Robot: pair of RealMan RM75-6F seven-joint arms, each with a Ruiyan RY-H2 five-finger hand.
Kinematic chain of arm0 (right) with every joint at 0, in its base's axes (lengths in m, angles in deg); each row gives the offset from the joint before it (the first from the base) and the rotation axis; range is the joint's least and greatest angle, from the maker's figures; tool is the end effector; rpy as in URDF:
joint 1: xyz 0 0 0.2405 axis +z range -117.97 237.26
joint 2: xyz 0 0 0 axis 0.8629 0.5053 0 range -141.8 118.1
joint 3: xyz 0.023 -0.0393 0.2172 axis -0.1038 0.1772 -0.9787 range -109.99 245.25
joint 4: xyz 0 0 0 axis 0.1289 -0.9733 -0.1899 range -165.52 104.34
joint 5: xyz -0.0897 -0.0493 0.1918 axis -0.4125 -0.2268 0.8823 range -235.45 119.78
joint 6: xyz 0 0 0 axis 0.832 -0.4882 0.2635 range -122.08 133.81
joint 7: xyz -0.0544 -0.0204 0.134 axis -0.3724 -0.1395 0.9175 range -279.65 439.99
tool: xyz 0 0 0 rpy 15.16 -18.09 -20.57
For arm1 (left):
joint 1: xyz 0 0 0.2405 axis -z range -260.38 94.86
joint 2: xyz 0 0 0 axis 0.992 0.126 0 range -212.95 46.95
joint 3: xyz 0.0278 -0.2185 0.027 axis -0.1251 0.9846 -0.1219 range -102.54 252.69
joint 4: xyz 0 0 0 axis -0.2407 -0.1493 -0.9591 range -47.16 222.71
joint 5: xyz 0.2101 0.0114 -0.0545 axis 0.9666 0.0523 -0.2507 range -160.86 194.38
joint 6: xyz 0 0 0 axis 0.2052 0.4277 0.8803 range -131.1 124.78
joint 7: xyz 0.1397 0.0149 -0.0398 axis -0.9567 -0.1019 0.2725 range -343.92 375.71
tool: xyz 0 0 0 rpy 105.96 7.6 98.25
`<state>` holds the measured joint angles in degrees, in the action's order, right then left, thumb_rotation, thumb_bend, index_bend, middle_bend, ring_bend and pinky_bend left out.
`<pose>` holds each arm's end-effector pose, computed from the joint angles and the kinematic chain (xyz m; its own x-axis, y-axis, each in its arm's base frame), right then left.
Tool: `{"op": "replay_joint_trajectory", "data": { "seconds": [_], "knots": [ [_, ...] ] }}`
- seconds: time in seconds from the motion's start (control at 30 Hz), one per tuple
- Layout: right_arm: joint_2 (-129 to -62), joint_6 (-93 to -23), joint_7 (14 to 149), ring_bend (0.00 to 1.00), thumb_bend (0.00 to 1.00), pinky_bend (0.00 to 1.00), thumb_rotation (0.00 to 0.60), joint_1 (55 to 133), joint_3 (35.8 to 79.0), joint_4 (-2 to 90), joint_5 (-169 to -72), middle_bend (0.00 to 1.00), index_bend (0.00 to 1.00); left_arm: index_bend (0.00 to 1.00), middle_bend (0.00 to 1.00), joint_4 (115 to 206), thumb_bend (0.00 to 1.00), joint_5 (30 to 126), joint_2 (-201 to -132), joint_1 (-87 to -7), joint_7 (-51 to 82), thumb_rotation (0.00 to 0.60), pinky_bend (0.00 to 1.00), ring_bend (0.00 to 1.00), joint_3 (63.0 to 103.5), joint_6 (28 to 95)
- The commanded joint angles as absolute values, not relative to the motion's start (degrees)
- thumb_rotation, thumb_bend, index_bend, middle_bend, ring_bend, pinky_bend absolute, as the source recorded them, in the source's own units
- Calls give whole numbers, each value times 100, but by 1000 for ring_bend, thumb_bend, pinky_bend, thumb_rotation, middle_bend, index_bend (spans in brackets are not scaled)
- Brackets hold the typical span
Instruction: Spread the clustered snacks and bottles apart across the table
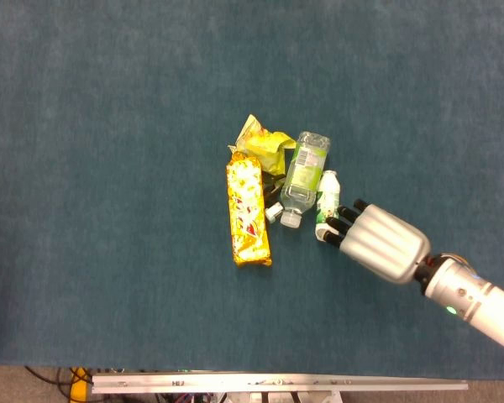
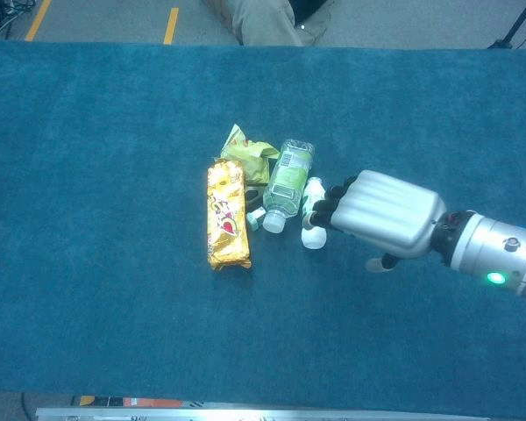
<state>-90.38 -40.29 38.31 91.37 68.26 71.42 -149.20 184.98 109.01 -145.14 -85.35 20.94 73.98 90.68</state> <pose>-0.1269 -0.1982 -0.0351 0.8394 -0.0774 0.5380 -0.3745 -0.7998 0.4692 -0.2715 0.1296 0.1456 0.2682 -0.0325 0.9628 0.9634 0.0026 -0.2682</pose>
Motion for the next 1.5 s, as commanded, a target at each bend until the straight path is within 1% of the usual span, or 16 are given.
{"op": "replay_joint_trajectory", "data": {
  "seconds": [0.03, 0.3, 0.97, 1.17, 1.33, 1.5],
  "knots": [
    [-9187, -3956, 3745, 285, 0, 413, 600, 9208, 6856, 7003, -14812, 330, 262, 254, 231, 18474, 309, 10889, -14525, -8547, 2111, 600, 128, 55, 7390, 9067],
    [-9465, -3941, 3675, 285, 0, 413, 600, 9342, 6857, 6761, -14666, 332, 262, 254, 231, 18399, 309, 10847, -14531, -8568, 2197, 600, 128, 55, 7405, 9075],
    [-9708, -4052, 3650, 285, 0, 413, 600, 9546, 6916, 6500, -14441, 335, 262, 254, 231, 18246, 310, 10823, -14560, -8595, 2370, 600, 128, 55, 7431, 9098],
    [-9444, -4255, 3635, 285, 0, 413, 600, 9418, 7105, 6643, -14425, 335, 262, 254, 231, 18200, 310, 10841, -14573, -8609, 2467, 600, 128, 55, 7419, 9110],
    [-9028, -4616, 3693, 284, 0, 413, 600, 9214, 7306, 6883, -14564, 340, 262, 254, 231, 18201, 309, 10867, -14573, -8602, 2509, 600, 128, 55, 7409, 9098],
    [-8706, -5000, 3800, 287, 0, 413, 600, 9085, 7279, 7112, -14690, 342, 262, 254, 231, 18192, 309, 10874, -14574, -8602, 2549, 600, 128, 55, 7410, 9102]
  ]
}}
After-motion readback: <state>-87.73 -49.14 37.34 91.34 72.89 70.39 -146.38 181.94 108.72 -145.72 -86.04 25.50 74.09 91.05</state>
